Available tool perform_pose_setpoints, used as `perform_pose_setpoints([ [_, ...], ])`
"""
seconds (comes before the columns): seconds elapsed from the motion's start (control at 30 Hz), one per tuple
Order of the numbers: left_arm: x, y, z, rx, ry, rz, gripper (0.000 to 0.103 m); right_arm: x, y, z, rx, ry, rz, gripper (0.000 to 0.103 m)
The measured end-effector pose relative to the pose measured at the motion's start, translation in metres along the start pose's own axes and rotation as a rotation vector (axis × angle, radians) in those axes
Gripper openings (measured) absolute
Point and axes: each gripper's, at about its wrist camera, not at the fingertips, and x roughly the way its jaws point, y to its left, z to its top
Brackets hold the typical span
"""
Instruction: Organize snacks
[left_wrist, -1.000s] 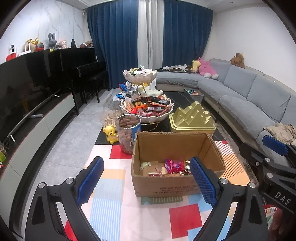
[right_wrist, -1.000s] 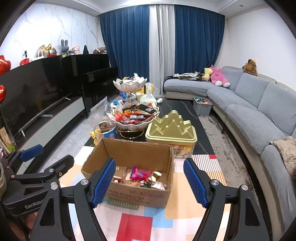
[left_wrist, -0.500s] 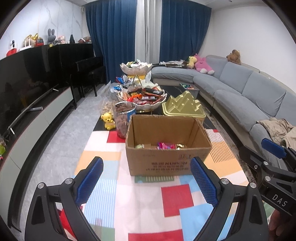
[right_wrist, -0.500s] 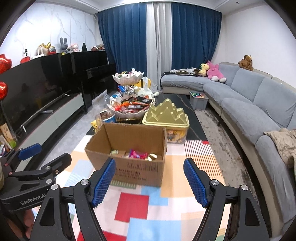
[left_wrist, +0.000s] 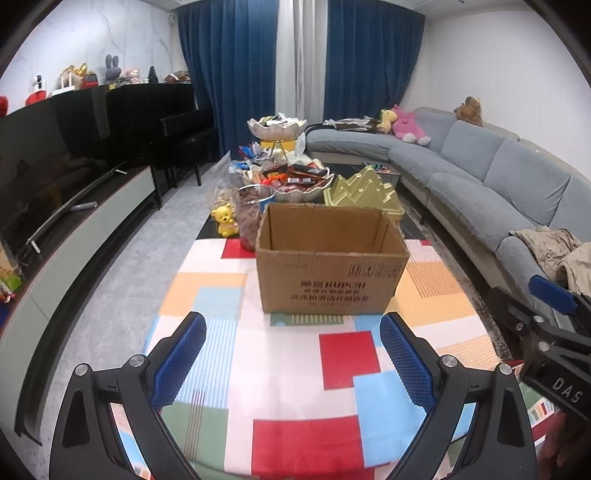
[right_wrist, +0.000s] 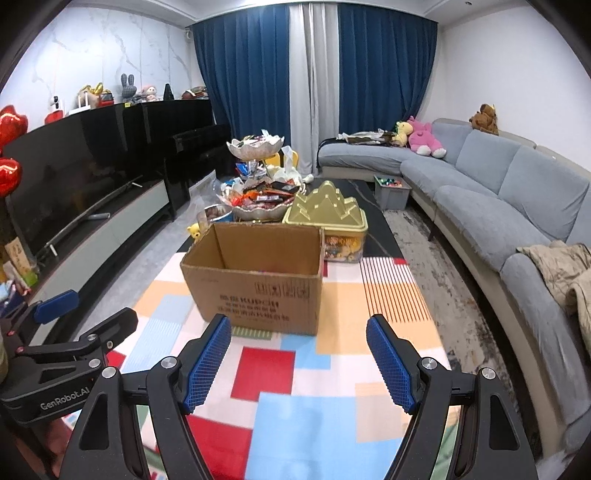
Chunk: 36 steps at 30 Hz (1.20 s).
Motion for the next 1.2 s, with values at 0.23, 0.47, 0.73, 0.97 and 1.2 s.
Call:
perform_pose_setpoints([
  [0.23, -0.02, -0.006, -0.031, 0.006, 0.019, 0.013, 0.096, -0.026, -0.007, -0.023, -0.001, -0.02, -0.022, 0.076],
  [0.47, -0.049, -0.008, -0.042, -0.017, -0.013, 0.023, 0.098, -0.051, -0.013, -0.034, 0.021, -0.039, -0.015, 0.085],
  [0.73, -0.076, -0.006, -0.056, -0.028, -0.036, 0.047, 0.101, -0.07, -0.017, -0.043, 0.024, -0.033, -0.02, 0.085],
  [0.97, -0.089, -0.005, -0.061, -0.042, -0.056, 0.068, 0.102, -0.084, -0.018, -0.047, 0.017, -0.056, -0.044, 0.091],
  [1.2, -0.095, -0.007, -0.061, -0.031, -0.079, 0.082, 0.102, -0.094, -0.022, -0.046, 0.026, -0.081, -0.06, 0.091],
])
